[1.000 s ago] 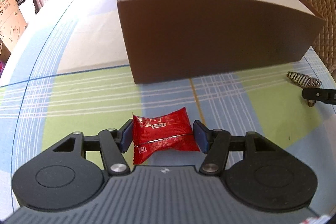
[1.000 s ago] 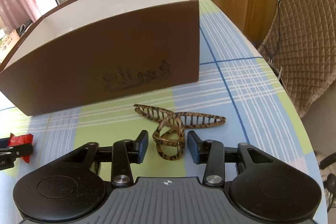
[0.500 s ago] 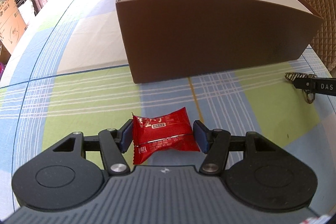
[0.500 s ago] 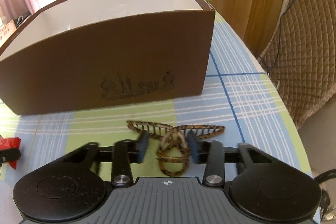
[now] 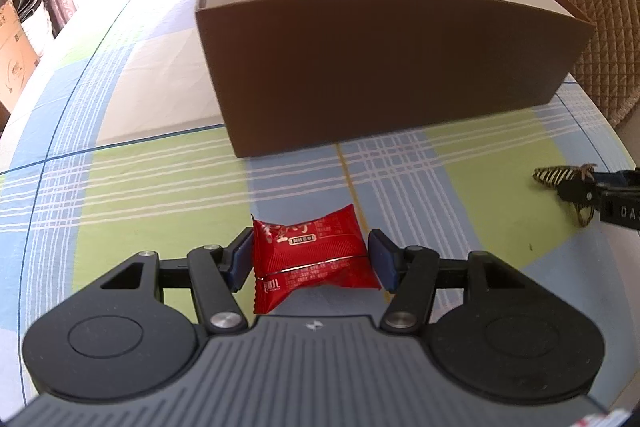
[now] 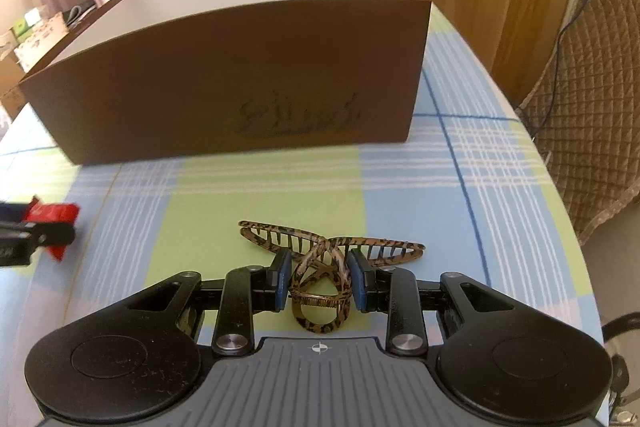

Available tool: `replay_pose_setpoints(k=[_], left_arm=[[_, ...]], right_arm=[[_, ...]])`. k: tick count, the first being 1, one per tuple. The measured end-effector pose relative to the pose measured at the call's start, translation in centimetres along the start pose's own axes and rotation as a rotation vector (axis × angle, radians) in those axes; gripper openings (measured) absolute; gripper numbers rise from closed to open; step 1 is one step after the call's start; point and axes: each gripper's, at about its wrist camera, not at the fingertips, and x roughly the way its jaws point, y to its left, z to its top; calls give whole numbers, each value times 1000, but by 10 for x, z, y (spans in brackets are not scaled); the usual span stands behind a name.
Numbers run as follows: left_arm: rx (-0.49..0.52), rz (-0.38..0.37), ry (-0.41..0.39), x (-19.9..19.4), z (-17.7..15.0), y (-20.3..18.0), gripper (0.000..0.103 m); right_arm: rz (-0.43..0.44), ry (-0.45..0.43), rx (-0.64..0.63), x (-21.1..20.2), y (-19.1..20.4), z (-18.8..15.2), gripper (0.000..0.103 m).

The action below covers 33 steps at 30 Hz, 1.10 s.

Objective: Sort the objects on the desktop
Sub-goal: 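Lift the red packet and hair clip with both tools over the brown box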

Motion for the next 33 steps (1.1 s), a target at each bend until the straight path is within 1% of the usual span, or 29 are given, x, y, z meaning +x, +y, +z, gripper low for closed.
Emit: replay_pose_setpoints(k=[5, 7, 13, 15, 17, 22, 25, 33], left_arm=[[17, -12, -13, -8, -1, -4, 56], [21, -16, -22, -7, -1, -8, 56], [19, -35, -50, -27, 1, -10, 56], [-4, -63, -44, -33, 4, -9, 56], [-25, -93, -55, -39, 7, -7, 56], [10, -85, -111, -56, 17, -7, 56], [12, -97, -143, -73, 26, -5, 56], [31, -100, -252, -92, 68, 1, 56]], right_arm=[[34, 9, -9, -16, 4, -9, 28], [51, -1, -15, -25, 6, -11, 28], [95, -41, -22, -56, 12, -10, 28], [115, -54, -10, -65, 13, -7, 28], [137, -62, 6, -75, 14, -4, 28], [172, -92, 25, -89, 14, 13, 28], [186, -121, 23, -97, 17, 27, 28], [215, -217, -11, -107, 31, 79, 28]])
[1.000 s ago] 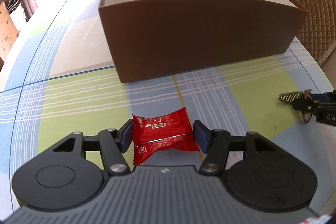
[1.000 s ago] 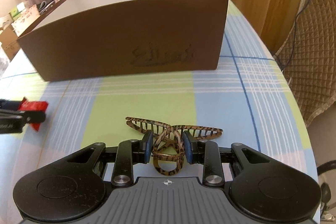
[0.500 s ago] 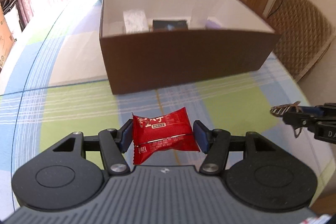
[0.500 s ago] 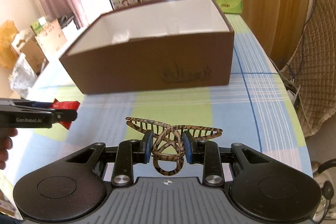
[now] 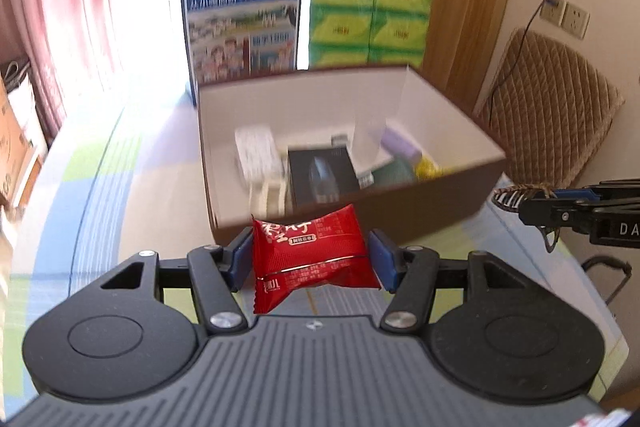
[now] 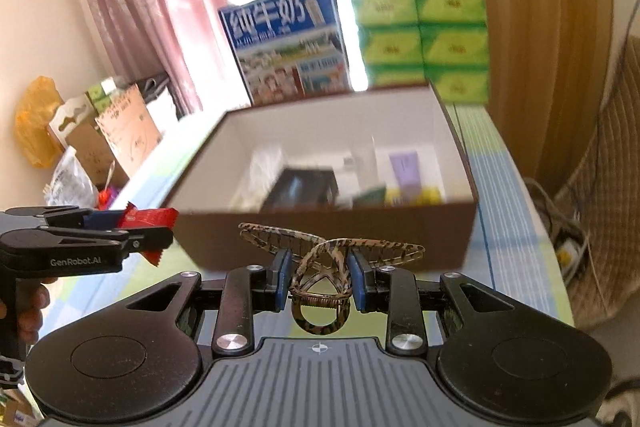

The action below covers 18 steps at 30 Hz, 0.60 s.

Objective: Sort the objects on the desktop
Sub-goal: 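Lift the red packet and hair clip with both tools over the brown box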

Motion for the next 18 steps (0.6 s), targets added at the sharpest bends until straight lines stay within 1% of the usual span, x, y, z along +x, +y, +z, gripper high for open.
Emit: replay_pose_setpoints(k=[3, 6, 10, 18], left_arm=[[16, 7, -26, 4, 17, 3, 56], [31, 17, -41, 12, 29, 6, 56], [54, 27, -45, 25, 42, 9, 56], [82, 41, -29, 57, 61, 19, 56]], right_arm=[[4, -30, -25, 5, 6, 17, 28], [0, -40, -39, 15, 7, 32, 28], [-9, -30, -37, 32, 4, 45, 28], [-22, 9, -49, 67, -6, 68, 28]])
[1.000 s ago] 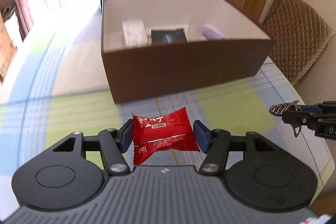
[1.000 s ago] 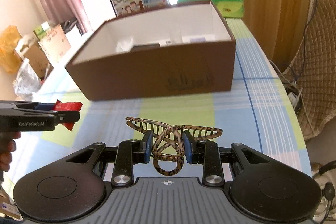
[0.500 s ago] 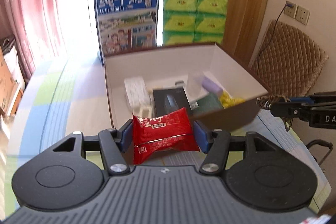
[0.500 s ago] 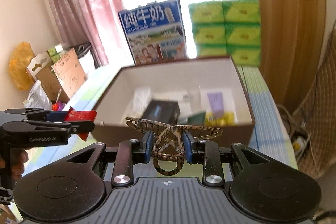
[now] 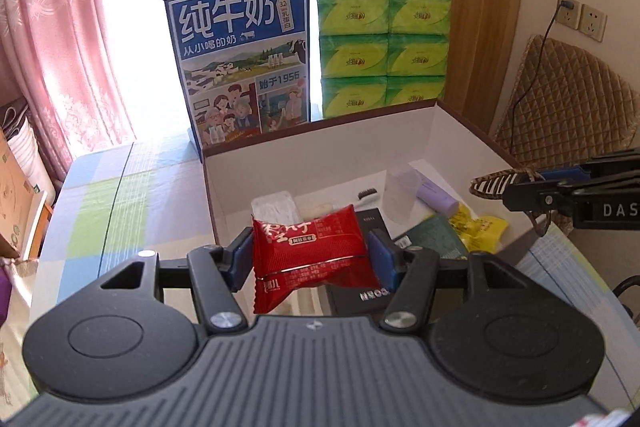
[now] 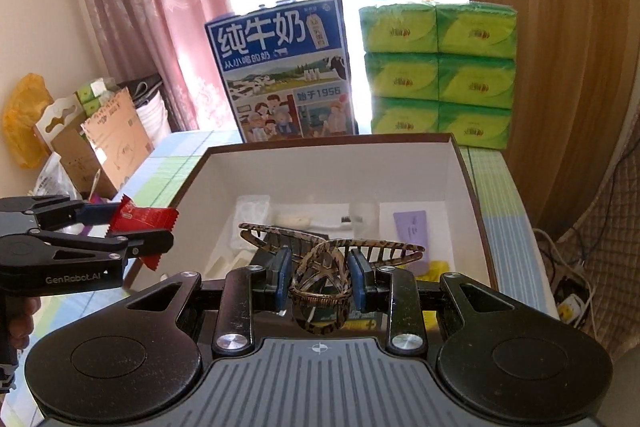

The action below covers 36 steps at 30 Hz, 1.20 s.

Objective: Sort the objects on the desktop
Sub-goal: 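Lift the red packet and hair clip with both tools over the brown box, then lower the red packet and hair clip into the box and open both tools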

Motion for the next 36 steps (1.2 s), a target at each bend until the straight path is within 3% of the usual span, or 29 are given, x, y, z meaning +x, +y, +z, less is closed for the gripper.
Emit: replay_pose_setpoints(k=[13, 21, 36], left_arm=[[10, 3, 92, 79, 22, 14, 56], [36, -8, 153, 125, 28, 9, 56], [25, -6, 190, 160, 32, 13, 56]], right_arm=[[-83, 135, 23, 78, -25, 19, 28], [-162, 233, -85, 124, -29, 12, 28], [-192, 292, -132, 170, -51, 21, 28]])
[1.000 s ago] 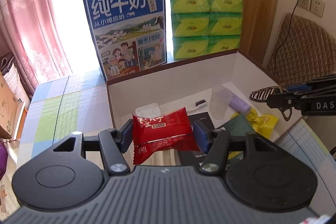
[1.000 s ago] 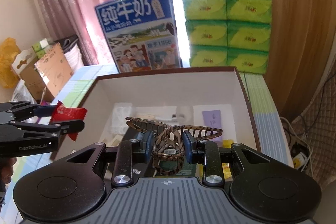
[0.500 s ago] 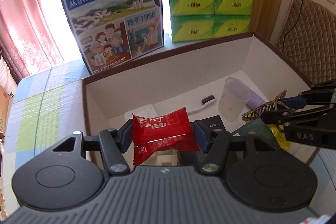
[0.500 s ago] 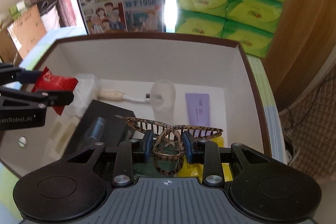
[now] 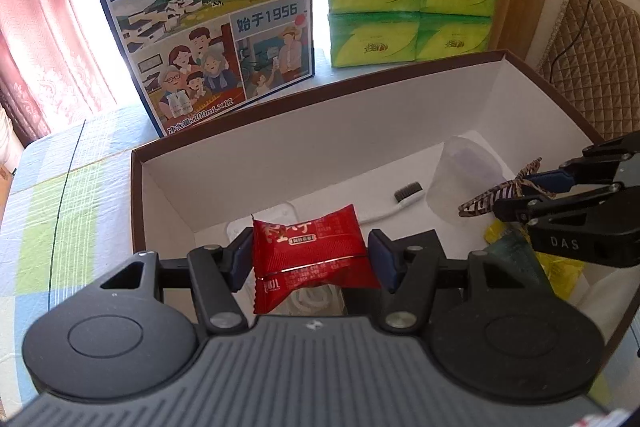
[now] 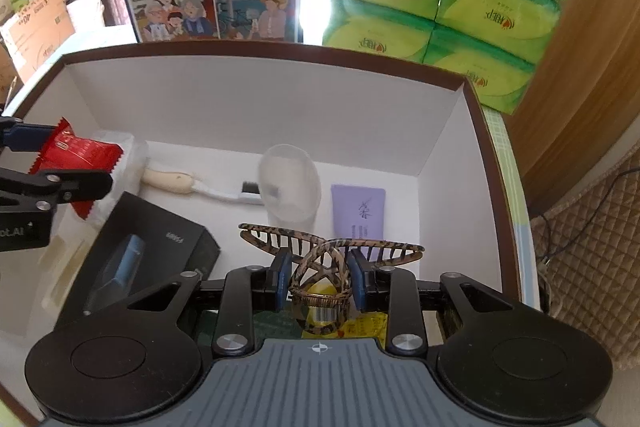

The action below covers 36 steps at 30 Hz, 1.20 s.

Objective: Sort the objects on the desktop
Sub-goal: 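Lower the red packet and hair clip into the box and open both tools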

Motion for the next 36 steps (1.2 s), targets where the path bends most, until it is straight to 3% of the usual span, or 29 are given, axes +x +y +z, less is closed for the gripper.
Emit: replay_pose_setpoints(k=[5, 8, 9, 15, 23, 25, 28, 36], left_arm=[[-3, 2, 8, 6, 3, 1, 56], [-6, -2, 11, 8, 4, 0, 56], [-5, -2, 12, 8, 5, 0, 56], [0, 3, 18, 13, 7, -2, 56], [4, 19, 12, 19, 12, -3, 57], [-3, 11, 9, 18, 14, -2, 60], [-6, 4, -12, 11, 15, -1, 74], [-31, 6, -57, -16, 11, 8, 86]], right_arm=[[21, -12, -18, 1, 0, 2, 32], [28, -33, -25, -3, 1, 0, 62], [29, -55, -25, -7, 1, -1, 66], [45, -80, -23, -18, 0, -2, 76], [54, -89, -10, -26, -2, -6, 81], [55, -94, -3, -27, -3, -6, 83], [58, -104, 7, -31, -5, -8, 87], [86, -123, 30, -44, -4, -14, 97]])
